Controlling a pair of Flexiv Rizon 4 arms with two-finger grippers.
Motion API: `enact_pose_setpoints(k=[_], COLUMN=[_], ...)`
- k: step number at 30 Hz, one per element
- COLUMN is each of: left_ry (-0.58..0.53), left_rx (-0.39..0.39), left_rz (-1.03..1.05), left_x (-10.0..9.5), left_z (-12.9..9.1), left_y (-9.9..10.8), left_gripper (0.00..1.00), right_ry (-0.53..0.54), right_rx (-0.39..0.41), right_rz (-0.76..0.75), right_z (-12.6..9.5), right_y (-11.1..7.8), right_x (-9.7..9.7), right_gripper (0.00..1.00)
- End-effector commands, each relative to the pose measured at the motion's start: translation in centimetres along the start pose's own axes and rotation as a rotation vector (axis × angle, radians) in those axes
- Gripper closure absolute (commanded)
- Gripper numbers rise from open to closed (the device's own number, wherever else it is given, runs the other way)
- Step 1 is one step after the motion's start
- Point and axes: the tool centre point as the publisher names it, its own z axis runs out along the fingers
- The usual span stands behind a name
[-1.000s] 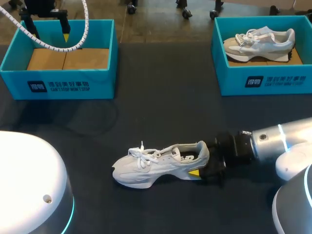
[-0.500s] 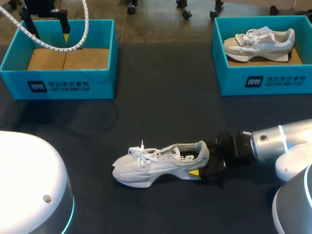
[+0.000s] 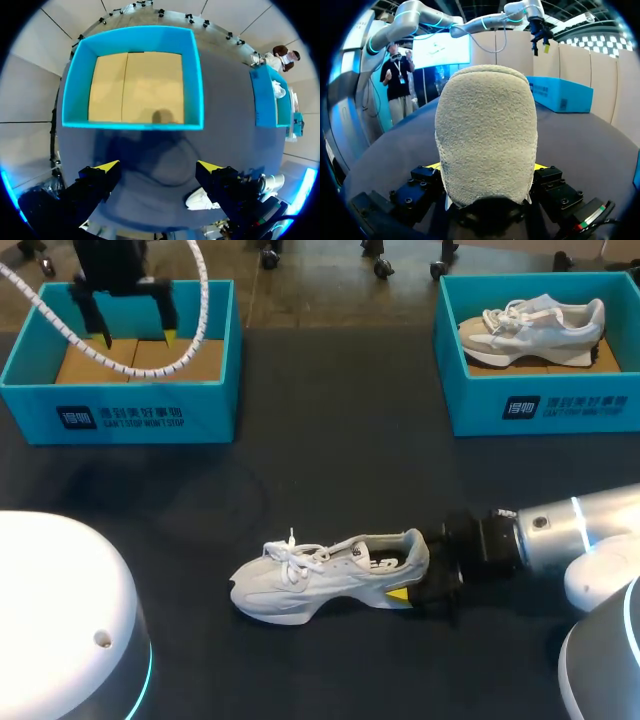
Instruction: Take the shoe out of the shoebox, open the shoe tongue, remove and reinsert the insole, then place the shoe into the shoebox
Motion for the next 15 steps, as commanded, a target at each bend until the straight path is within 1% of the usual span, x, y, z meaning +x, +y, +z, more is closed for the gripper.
enact_pose_setpoints(k=[1, 2, 3, 4, 15], left_ry=[-0.01, -0.018, -0.033, -0.049, -0.049], left_rx=[0.12, 0.107, 0.114, 0.164, 0.164], left_rz=[-0.026, -0.027, -0.053, -0.069, -0.069], left_x=[1.6, 2.2, 3.0, 3.8, 3.8], left_z=[-0.9, -1.0, -0.9, -0.7, -0.7], left_y=[6.0, 6.7, 7.4, 7.9, 7.9], left_gripper=[0.0, 0.0, 0.0, 0.0, 0.0], right_ry=[-0.003, -0.003, -0.003, -0.003, -0.003], right_rx=[0.003, 0.003, 0.003, 0.003, 0.003], right_rz=[0.0, 0.0, 0.0, 0.0, 0.0], right_z=[0.3, 0.3, 0.3, 0.3, 0.3], right_y=[0.0, 0.0, 0.0, 0.0, 0.0], right_x=[-0.1, -0.1, -0.1, -0.1, -0.1], right_gripper=[1.0, 1.0, 1.0, 1.0, 1.0])
